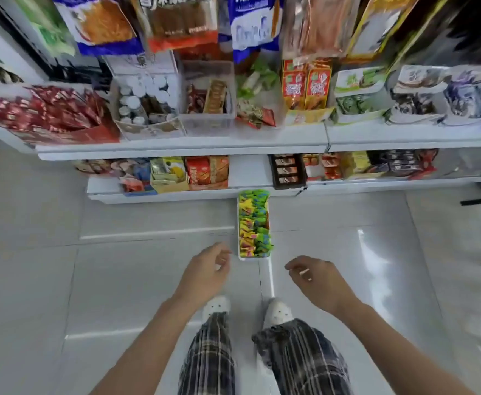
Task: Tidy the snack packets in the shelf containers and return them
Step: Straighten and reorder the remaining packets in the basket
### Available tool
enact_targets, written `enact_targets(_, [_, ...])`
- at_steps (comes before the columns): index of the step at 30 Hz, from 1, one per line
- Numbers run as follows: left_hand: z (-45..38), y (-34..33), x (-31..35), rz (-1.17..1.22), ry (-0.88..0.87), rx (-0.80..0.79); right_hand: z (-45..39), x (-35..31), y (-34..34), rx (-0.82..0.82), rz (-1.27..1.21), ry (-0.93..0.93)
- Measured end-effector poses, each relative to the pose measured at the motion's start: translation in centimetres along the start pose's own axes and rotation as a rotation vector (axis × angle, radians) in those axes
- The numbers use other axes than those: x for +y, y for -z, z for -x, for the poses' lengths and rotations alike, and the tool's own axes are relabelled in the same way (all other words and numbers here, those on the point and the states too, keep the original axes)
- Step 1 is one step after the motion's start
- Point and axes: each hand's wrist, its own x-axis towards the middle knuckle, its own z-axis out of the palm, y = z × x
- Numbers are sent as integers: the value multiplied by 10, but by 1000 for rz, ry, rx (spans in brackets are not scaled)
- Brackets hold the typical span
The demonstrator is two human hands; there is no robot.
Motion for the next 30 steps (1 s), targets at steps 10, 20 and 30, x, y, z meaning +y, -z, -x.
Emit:
enact_targets(10, [-271, -135, -139, -346, -271, -114, -290, 132, -102, 169, 19, 101])
enact_targets(20, [-367, -184, -208, -639, -780, 123, -394, 195, -168, 400, 83, 397])
enact_targets(30, [-360, -180, -205, -523, -701, 65, -385, 184, -172, 412, 148, 443])
